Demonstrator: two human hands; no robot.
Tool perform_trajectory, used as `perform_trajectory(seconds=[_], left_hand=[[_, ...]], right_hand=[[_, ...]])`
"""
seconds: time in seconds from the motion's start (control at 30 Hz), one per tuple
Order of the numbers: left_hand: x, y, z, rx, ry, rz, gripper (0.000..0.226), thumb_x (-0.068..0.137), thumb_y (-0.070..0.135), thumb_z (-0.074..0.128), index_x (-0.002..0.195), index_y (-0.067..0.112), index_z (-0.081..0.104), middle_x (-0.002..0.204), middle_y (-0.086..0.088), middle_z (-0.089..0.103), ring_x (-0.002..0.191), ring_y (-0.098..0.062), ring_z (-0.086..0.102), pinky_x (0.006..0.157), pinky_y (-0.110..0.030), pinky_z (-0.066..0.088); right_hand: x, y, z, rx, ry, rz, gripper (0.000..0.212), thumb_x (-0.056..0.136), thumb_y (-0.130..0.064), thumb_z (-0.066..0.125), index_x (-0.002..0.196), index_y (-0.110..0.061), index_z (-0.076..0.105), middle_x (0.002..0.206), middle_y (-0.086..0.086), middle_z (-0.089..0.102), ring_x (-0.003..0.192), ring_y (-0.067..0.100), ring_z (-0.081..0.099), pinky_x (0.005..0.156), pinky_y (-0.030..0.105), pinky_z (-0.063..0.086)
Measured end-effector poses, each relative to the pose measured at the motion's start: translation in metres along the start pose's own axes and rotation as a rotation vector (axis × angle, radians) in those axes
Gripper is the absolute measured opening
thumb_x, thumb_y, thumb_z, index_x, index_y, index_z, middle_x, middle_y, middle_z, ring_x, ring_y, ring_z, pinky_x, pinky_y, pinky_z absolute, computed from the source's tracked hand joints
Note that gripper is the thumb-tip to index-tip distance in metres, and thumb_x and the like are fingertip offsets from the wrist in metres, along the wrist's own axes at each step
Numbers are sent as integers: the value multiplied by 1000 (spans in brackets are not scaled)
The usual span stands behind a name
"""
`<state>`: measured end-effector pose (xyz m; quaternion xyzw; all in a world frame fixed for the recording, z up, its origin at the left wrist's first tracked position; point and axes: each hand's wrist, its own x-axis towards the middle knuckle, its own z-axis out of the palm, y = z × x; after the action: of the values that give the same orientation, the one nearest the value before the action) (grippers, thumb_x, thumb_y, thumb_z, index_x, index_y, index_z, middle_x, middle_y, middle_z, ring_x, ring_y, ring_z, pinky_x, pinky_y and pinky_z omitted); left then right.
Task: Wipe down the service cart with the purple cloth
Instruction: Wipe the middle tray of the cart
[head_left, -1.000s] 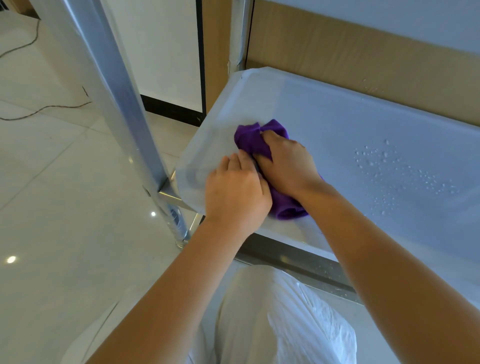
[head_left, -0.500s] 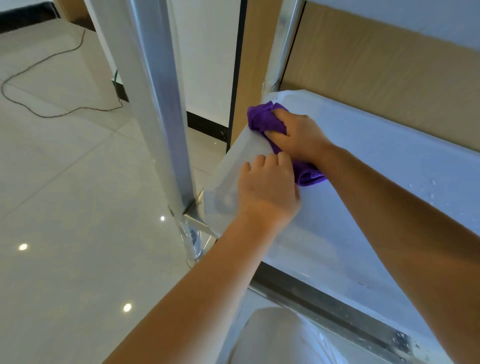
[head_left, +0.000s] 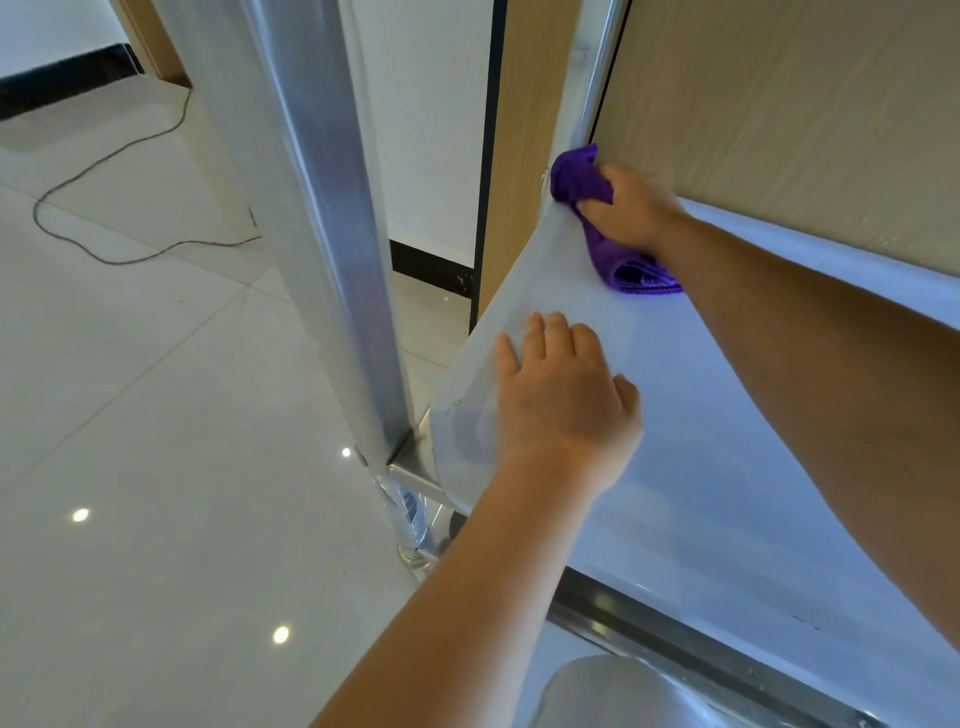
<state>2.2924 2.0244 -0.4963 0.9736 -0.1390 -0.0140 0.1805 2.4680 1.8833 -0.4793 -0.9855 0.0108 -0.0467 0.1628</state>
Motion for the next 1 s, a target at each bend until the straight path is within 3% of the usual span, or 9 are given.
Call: perform_trajectory(seconds=[0.23,0.4,0.5,0.63,0.77,0.87,1.0], left_hand=[[3,-2,2,0,18,-6,55,97,37,30,144,9,21,154,-8,16,143,-24,7,115,-42,1],[8,-5,2,-86,38,-68,64,100,40,22,148,6,-1,157,-7,0,144,-19,1,114,-35,-4],[8,-4,3,-111,52,-73,65,99,46,18,149,7,5,157,-6,7,143,-17,5,114,-34,-3],[9,-5,4,-94,60,-78,63,98,47,17,148,10,12,156,-3,15,142,-17,10,114,-35,1],[10,-4,5,-38,11,-54,62,98,48,15,149,13,12,157,-3,12,143,-19,6,114,-39,1],[11,-3,5,-16,-52,29,61,98,47,12,149,14,8,158,-2,4,145,-18,-2,115,-42,-3],[12,-6,6,23,-77,100,57,100,43,12,149,14,13,158,0,8,145,-19,-1,115,-41,-2]], right_hand=[[27,-2,4,-5,51,145,45,93,-30,45,133,-11,40,124,16,53,110,35,51,84,38,41],[16,-6,13,19,159,197,47,92,-43,44,129,-15,42,121,11,56,111,32,51,91,38,37],[3,1,14,50,147,189,50,88,-48,46,127,-17,42,119,10,56,112,34,50,88,36,35],[-18,2,14,93,157,227,42,87,-39,45,123,-16,43,108,9,57,109,36,49,83,35,32],[-54,9,10,110,152,231,44,86,-39,45,125,-19,41,105,7,57,105,36,50,78,34,34],[-82,12,7,126,142,217,31,85,-40,46,109,-21,43,95,4,54,98,35,52,75,35,39],[-118,8,2,117,139,169,23,86,-38,49,97,-20,39,88,3,53,86,32,51,70,33,38]])
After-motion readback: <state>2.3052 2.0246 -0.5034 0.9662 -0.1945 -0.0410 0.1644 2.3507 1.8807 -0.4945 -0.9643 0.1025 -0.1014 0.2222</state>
